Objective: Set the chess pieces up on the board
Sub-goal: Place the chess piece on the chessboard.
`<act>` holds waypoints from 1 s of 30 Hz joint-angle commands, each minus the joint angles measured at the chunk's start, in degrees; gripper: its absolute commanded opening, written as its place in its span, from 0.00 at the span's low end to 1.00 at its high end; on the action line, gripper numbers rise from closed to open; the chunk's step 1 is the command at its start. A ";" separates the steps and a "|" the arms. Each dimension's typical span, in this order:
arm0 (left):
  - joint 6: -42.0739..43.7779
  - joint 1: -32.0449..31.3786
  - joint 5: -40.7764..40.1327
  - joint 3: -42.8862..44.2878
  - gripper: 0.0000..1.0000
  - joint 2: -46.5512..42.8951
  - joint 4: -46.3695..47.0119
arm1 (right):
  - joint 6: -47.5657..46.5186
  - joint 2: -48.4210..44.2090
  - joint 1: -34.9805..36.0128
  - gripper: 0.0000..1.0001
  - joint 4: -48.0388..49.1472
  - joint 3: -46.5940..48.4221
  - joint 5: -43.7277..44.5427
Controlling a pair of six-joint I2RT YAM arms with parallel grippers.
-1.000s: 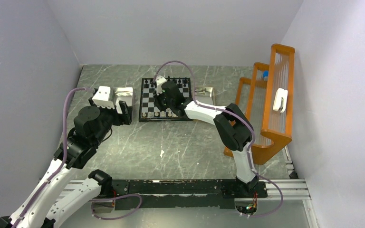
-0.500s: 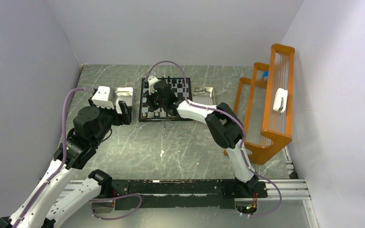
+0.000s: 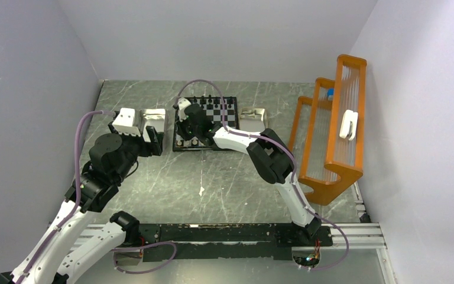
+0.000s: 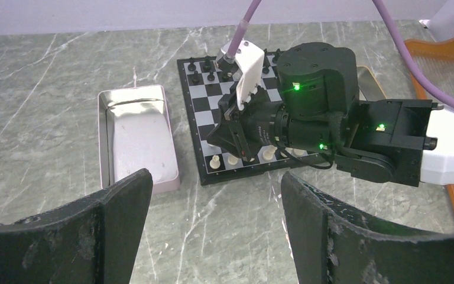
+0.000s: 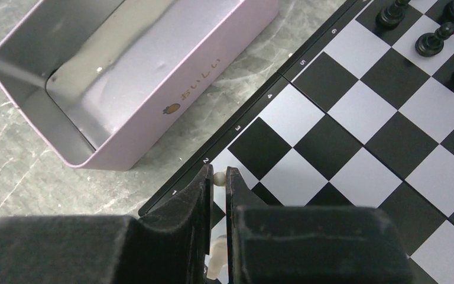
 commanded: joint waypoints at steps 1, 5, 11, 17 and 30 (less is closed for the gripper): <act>0.10 0.75 -0.76 0.14 0.84 -0.51 0.25 | 0.74 1.33 0.30 0.09 -0.64 2.19 0.81; 0.10 0.73 -0.56 0.14 0.84 -0.34 0.28 | 1.03 1.71 0.41 0.09 -1.28 2.35 0.35; 0.10 0.73 -0.54 0.14 0.84 -0.47 0.34 | 1.55 1.89 0.48 0.09 -2.03 2.00 -0.01; 0.11 0.74 -0.45 0.14 0.84 -0.39 0.34 | 2.00 2.24 0.51 0.10 -2.39 2.34 0.16; 0.10 0.82 -0.38 0.14 0.84 -0.43 0.34 | 2.55 3.32 0.51 0.17 -4.18 4.02 0.99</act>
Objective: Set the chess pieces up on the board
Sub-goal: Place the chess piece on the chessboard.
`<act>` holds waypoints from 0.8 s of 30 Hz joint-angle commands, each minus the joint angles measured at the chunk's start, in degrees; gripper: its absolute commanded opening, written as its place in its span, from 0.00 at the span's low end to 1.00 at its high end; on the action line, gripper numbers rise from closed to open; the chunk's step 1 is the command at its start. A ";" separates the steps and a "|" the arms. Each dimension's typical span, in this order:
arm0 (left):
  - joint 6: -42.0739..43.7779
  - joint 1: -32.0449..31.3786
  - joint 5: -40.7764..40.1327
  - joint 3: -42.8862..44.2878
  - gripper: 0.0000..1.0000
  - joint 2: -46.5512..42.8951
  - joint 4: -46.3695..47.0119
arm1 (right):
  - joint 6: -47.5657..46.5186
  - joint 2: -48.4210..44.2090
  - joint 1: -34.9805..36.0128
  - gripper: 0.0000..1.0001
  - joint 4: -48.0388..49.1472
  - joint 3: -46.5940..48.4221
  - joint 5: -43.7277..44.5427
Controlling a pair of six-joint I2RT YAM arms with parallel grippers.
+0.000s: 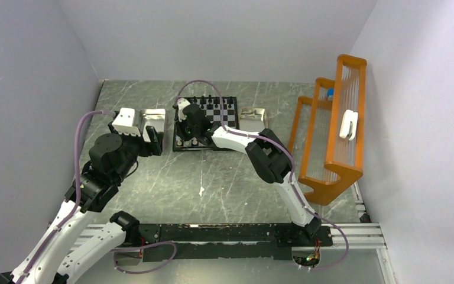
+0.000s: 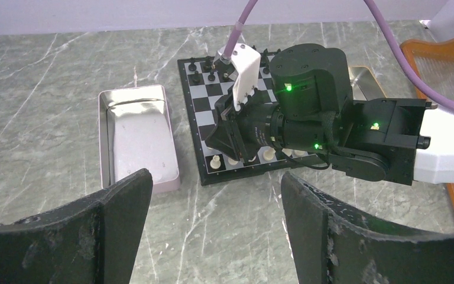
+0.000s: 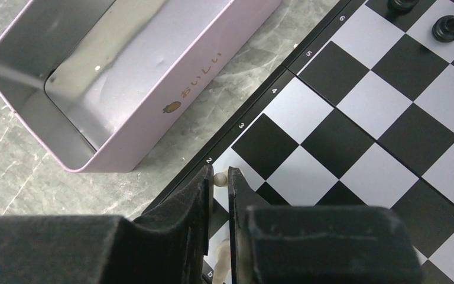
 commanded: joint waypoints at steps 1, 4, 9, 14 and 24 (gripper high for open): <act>0.11 0.73 -0.37 0.11 0.84 -0.41 0.34 | 0.24 1.51 0.29 0.16 -1.30 1.53 0.91; 0.10 0.73 -0.39 0.14 0.84 -0.39 0.34 | 0.39 1.44 0.29 0.15 -1.64 1.53 0.91; 0.11 0.82 -0.19 0.14 0.84 -0.40 0.43 | 0.93 0.68 0.29 0.14 -1.31 0.20 0.45; 0.11 0.82 -0.19 0.13 0.84 -0.45 0.43 | 1.41 0.66 0.29 0.14 -1.56 0.24 0.48; 0.11 0.89 -0.20 0.05 0.84 -0.50 0.43 | 1.91 -0.02 0.28 0.14 -1.81 -0.33 0.95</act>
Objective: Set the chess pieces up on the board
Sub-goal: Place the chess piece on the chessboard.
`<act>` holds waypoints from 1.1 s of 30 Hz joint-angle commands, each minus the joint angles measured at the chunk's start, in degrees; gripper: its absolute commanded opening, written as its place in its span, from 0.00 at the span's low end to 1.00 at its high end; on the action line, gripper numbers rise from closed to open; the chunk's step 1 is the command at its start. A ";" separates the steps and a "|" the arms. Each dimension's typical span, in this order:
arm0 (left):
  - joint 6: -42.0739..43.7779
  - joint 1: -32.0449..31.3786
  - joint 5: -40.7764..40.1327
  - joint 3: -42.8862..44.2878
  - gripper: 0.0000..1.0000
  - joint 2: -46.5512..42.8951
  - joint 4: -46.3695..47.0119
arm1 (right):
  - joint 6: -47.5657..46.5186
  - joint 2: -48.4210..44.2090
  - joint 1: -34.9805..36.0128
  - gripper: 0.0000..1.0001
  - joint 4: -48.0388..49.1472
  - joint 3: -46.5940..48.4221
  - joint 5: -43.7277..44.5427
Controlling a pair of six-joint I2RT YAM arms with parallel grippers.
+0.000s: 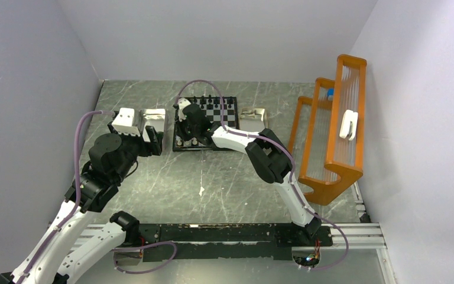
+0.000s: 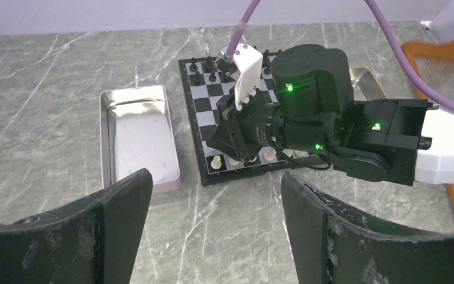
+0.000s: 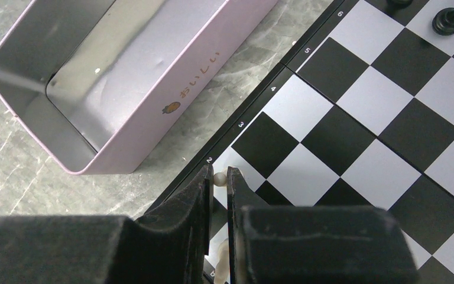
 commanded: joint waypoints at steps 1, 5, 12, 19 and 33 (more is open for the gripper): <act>0.11 0.69 -0.14 0.05 0.84 -0.45 0.43 | 0.48 -0.20 0.29 0.14 -1.23 -0.82 0.94; 0.11 0.72 -0.03 0.06 0.84 -0.37 0.43 | 0.40 -0.52 0.26 0.14 -1.29 -1.22 1.50; 0.10 0.78 -0.03 0.05 0.84 -0.45 0.43 | 0.69 -0.15 0.29 0.15 -1.74 -0.70 1.42; 0.08 0.85 -0.03 0.05 0.84 -0.31 0.44 | 1.27 -0.46 0.29 0.15 -2.56 -0.66 2.16; 0.06 0.95 0.10 0.05 0.84 -0.45 0.52 | 1.53 -0.92 0.29 0.14 -2.70 -0.11 1.93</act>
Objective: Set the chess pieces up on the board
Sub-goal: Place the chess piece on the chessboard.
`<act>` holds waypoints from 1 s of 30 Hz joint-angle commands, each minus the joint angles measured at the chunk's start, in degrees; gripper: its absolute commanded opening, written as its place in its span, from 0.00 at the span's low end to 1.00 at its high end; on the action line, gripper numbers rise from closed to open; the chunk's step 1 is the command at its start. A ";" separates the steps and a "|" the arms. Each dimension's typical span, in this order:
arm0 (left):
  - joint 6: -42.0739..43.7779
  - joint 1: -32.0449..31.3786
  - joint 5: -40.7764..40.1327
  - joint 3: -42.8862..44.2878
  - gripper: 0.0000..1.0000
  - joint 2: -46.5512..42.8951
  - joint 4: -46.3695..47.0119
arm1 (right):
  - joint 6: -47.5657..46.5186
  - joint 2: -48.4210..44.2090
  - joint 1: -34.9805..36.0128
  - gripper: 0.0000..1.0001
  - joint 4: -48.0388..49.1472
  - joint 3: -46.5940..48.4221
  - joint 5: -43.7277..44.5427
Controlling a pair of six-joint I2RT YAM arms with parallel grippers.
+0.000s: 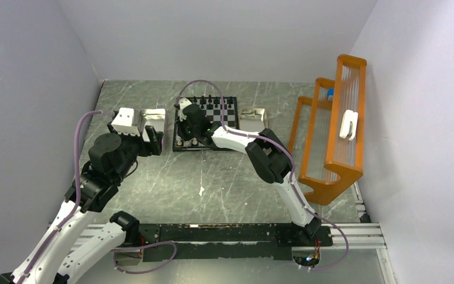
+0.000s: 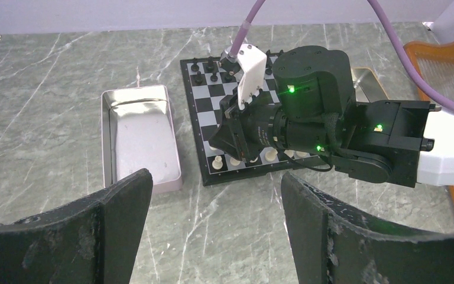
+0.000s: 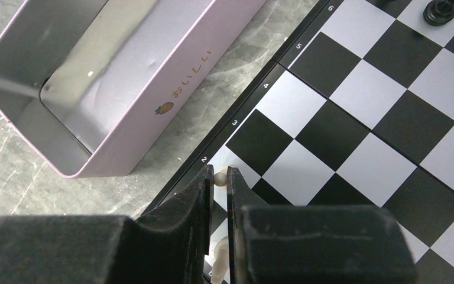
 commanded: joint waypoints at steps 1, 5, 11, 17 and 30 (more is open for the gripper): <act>0.05 0.63 0.07 0.03 0.84 -0.45 0.48 | 0.22 -0.93 0.29 0.14 -2.44 0.00 0.22; 0.02 0.63 0.03 0.05 0.84 -0.56 0.50 | 0.48 -0.93 0.29 0.14 -2.44 0.09 0.11; 0.10 0.71 0.20 0.05 0.84 -0.55 0.52 | 0.97 -1.17 0.29 0.14 -2.44 -0.04 0.00; 0.03 0.71 0.28 0.05 0.84 -0.56 0.49 | 1.10 -1.36 0.29 0.14 -2.44 -0.27 0.03; 0.06 0.80 0.38 0.05 0.84 -0.53 0.52 | 1.37 -1.86 0.37 0.14 -3.84 -0.30 -0.41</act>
